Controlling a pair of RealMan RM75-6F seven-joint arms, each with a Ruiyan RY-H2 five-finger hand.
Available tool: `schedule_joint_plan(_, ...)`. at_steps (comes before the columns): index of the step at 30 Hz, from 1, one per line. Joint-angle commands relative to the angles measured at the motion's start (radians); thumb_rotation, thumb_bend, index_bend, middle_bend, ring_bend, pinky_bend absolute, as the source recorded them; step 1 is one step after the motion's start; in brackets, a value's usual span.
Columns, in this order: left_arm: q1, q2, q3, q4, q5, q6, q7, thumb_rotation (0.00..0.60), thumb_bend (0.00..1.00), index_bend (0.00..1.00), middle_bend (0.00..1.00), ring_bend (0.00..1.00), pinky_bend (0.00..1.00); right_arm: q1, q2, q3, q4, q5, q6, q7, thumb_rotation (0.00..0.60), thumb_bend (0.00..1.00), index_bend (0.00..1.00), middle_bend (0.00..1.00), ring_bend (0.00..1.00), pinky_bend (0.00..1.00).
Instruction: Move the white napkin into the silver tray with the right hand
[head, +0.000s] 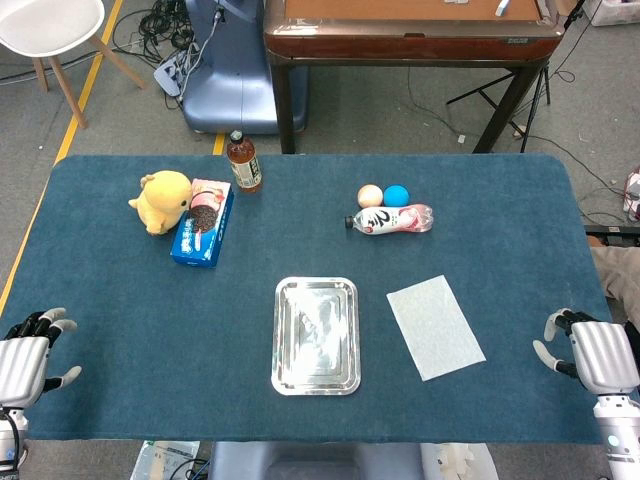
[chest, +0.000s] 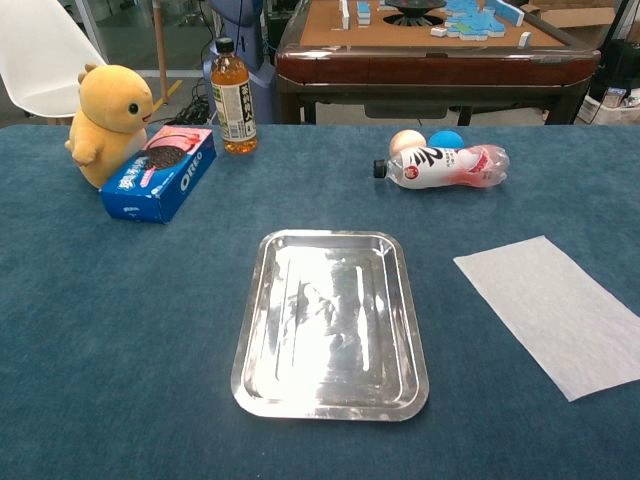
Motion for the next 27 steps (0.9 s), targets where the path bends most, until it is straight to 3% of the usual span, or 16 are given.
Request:
schedule_joint_plan(1, 0.001, 0.004, 0.001, 0.0, -0.01, -0.008, -0.002, 0.6, 0.04, 0.45, 0.29, 0.22, 0.39, 0.004, -0.001, -0.004, -0.004, -0.005, -0.007, -0.003, 0.6, 0.28, 0.63, 0.54, 0.53, 0.68)
schedule_joint_plan(4, 0.003, 0.008, 0.002, -0.007, -0.019, -0.012, 0.001, 0.6, 0.04, 0.46, 0.3, 0.22, 0.4, 0.008, -0.001, -0.004, -0.006, -0.001, -0.018, -0.003, 0.6, 0.28, 0.63, 0.6, 0.63, 0.7)
schedule_joint_plan(8, 0.005, 0.013, -0.001, -0.016, -0.025, -0.01, 0.001, 0.6, 0.04, 0.46, 0.3, 0.22, 0.4, 0.009, -0.016, 0.003, 0.007, 0.004, -0.008, -0.025, 0.6, 0.25, 0.63, 0.78, 0.82, 0.82)
schedule_joint_plan(12, 0.009, 0.019, -0.004, -0.022, -0.028, 0.0, -0.001, 0.6, 0.03, 0.46, 0.31, 0.23, 0.4, 0.014, -0.042, -0.002, 0.02, -0.006, -0.007, -0.063, 0.6, 0.09, 0.63, 0.98, 0.98, 0.98)
schedule_joint_plan(16, 0.01, 0.025, -0.005, -0.025, -0.03, 0.002, -0.001, 0.6, 0.04, 0.46, 0.31, 0.23, 0.4, 0.03, -0.05, -0.018, 0.012, -0.005, -0.051, -0.131, 0.6, 0.0, 0.59, 1.0, 1.0, 1.0)
schedule_joint_plan(21, 0.015, 0.021, -0.01, -0.013, -0.025, 0.022, 0.018, 0.6, 0.04, 0.46, 0.31, 0.23, 0.4, 0.055, -0.068, -0.039, -0.013, 0.014, -0.122, -0.219, 0.6, 0.0, 0.46, 1.0, 1.0, 1.0)
schedule_joint_plan(27, 0.019, 0.034, -0.013, -0.024, -0.025, 0.03, 0.005, 0.6, 0.04, 0.46, 0.31, 0.22, 0.4, 0.075, -0.146, -0.063, 0.014, 0.018, -0.176, -0.274, 0.6, 0.0, 0.45, 1.0, 1.0, 1.0)
